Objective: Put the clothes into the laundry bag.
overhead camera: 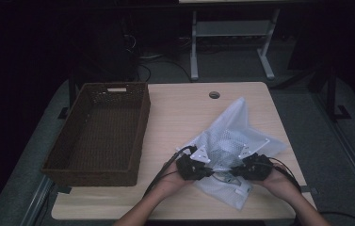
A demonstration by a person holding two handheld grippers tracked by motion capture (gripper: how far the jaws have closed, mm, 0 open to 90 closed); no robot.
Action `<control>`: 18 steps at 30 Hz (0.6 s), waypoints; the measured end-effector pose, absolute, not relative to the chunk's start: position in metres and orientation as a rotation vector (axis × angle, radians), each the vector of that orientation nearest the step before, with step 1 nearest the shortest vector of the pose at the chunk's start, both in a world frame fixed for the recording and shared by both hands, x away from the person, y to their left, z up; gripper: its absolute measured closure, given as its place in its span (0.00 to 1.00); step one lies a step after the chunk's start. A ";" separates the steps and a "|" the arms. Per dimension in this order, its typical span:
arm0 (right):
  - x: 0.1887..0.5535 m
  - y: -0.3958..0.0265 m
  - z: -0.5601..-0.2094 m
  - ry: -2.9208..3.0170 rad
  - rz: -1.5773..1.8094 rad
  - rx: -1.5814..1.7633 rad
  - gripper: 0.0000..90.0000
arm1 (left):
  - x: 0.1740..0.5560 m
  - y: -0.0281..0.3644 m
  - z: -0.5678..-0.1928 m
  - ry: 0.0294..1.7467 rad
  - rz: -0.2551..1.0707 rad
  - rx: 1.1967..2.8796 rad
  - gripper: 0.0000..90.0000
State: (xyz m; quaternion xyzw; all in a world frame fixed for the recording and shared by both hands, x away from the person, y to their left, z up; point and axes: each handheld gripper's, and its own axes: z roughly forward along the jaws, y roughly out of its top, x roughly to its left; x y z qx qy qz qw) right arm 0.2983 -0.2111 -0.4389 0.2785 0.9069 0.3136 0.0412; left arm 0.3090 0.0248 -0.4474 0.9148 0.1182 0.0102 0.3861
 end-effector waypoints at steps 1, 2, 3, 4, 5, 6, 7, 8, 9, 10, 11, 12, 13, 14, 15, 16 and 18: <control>0.302 -0.213 -0.438 2.760 0.943 0.852 0.98 | 0.309 0.025 -0.447 0.301 0.026 2.329 0.98; 0.306 -0.214 -0.437 2.740 0.929 0.853 0.98 | 0.312 0.020 -0.447 0.313 0.029 2.321 0.98; 0.306 -0.214 -0.437 2.740 0.929 0.853 0.98 | 0.312 0.020 -0.447 0.313 0.029 2.321 0.98; 0.315 -0.215 -0.437 2.707 0.913 0.857 0.98 | 0.318 0.017 -0.447 0.347 0.034 2.308 0.98; 0.321 -0.215 -0.436 2.693 0.902 0.857 0.98 | 0.322 0.016 -0.447 0.369 0.030 2.297 0.97; 0.327 -0.215 -0.436 2.675 0.898 0.860 0.98 | 0.326 0.016 -0.447 0.391 0.025 2.281 0.97; 0.327 -0.215 -0.436 2.675 0.898 0.860 0.98 | 0.326 0.016 -0.447 0.391 0.025 2.281 0.97; 0.338 -0.214 -0.435 2.635 0.880 0.857 0.97 | 0.332 0.017 -0.447 0.429 0.016 2.249 0.96; 0.344 -0.213 -0.435 2.613 0.867 0.853 0.98 | 0.335 0.018 -0.447 0.439 0.018 2.243 0.95; 0.350 -0.214 -0.435 2.574 0.870 0.858 0.97 | 0.336 0.019 -0.446 0.445 0.030 2.240 0.93; 0.356 -0.216 -0.434 2.558 0.877 0.878 0.98 | 0.337 0.021 -0.446 0.455 0.046 2.238 0.90; 0.361 -0.219 -0.433 2.543 0.891 0.893 0.97 | 0.337 0.023 -0.445 0.467 0.070 2.238 0.84; 0.365 -0.222 -0.431 2.531 0.931 0.910 0.97 | 0.337 0.023 -0.445 0.467 0.070 2.238 0.79; 0.366 -0.226 -0.428 2.521 0.986 0.917 0.97 | 0.337 0.031 -0.441 0.485 0.106 2.220 0.77; 0.366 -0.226 -0.428 2.521 0.986 0.917 0.97 | 0.337 0.031 -0.441 0.485 0.106 2.220 0.75; 0.364 -0.233 -0.421 2.510 1.092 0.934 0.97 | 0.336 0.038 -0.436 0.502 0.154 2.199 0.71; 0.360 -0.239 -0.414 2.498 1.163 0.936 0.97 | 0.335 0.042 -0.432 0.506 0.193 2.191 0.67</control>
